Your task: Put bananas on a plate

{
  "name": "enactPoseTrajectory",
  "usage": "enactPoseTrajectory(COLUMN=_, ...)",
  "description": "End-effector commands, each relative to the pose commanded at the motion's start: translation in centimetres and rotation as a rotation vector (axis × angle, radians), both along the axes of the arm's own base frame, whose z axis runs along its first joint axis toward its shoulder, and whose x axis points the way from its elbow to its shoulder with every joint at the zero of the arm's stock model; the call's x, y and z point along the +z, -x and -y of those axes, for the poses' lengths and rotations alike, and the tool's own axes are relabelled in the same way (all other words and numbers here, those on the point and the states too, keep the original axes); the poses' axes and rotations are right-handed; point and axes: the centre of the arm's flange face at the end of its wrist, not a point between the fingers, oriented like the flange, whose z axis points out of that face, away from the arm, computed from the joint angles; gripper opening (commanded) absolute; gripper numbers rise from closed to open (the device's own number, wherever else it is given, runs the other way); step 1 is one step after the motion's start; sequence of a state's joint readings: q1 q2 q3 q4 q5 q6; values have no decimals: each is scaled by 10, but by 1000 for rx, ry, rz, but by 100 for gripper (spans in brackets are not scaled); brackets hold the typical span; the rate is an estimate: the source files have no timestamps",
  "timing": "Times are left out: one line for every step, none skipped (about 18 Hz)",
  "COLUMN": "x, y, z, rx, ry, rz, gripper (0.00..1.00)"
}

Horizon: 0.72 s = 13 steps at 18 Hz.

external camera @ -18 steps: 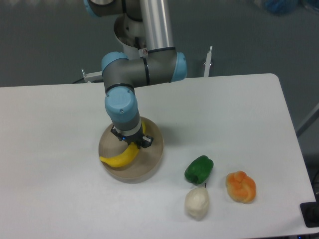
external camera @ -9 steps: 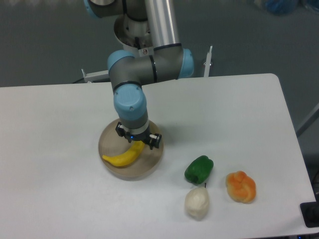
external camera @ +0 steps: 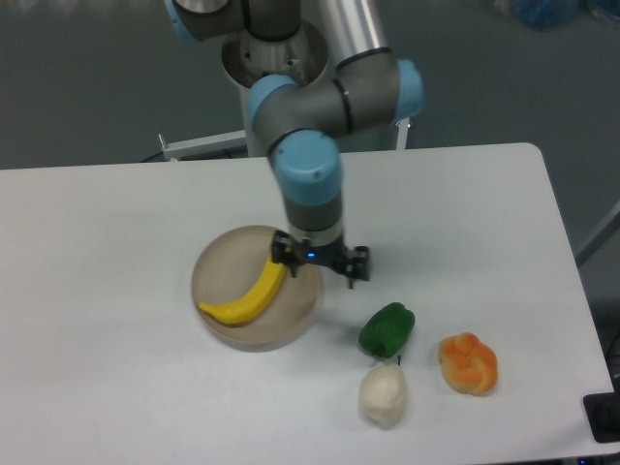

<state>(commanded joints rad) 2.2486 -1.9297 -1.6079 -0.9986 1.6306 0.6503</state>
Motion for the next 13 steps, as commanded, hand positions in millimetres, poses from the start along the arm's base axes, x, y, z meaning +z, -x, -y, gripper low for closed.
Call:
enactPoseTrajectory(x=4, y=11, z=-2, rx=-13, ry=-3, rz=-10, gripper=100)
enactPoseTrajectory(x=7, y=20, z=-4, rx=-28, ry=-4, rz=-23, gripper=100)
enactPoseTrajectory(x=9, y=32, z=-3, rx=-35, ry=-3, rz=-32, gripper=100)
enactPoseTrajectory(x=8, y=40, z=-2, rx=-38, ry=-2, rz=-37, gripper=100)
enactPoseTrajectory(x=9, y=49, z=0, rx=-52, ry=-4, rz=-46, gripper=100)
enactPoseTrajectory(x=13, y=56, z=0, rx=-85, ry=-2, rz=-56, gripper=100)
enactPoseTrajectory(x=15, y=62, z=-2, rx=-114, ry=1, rz=-64, gripper=100)
enactPoseTrajectory(x=21, y=68, z=-3, rx=-145, ry=-1, rz=-80, gripper=100)
enactPoseTrajectory(x=23, y=76, z=-8, rx=-175, ry=-1, rz=-91, gripper=100)
enactPoseTrajectory(x=27, y=84, z=-13, rx=-192, ry=-6, rz=-104, gripper=100)
enactPoseTrajectory(x=28, y=89, z=-18, rx=-200, ry=-8, rz=-114, gripper=100)
enactPoseTrajectory(x=29, y=94, z=-23, rx=-202, ry=-9, rz=-123, gripper=100)
enactPoseTrajectory(x=29, y=97, z=-26, rx=-200, ry=-9, rz=-130, gripper=100)
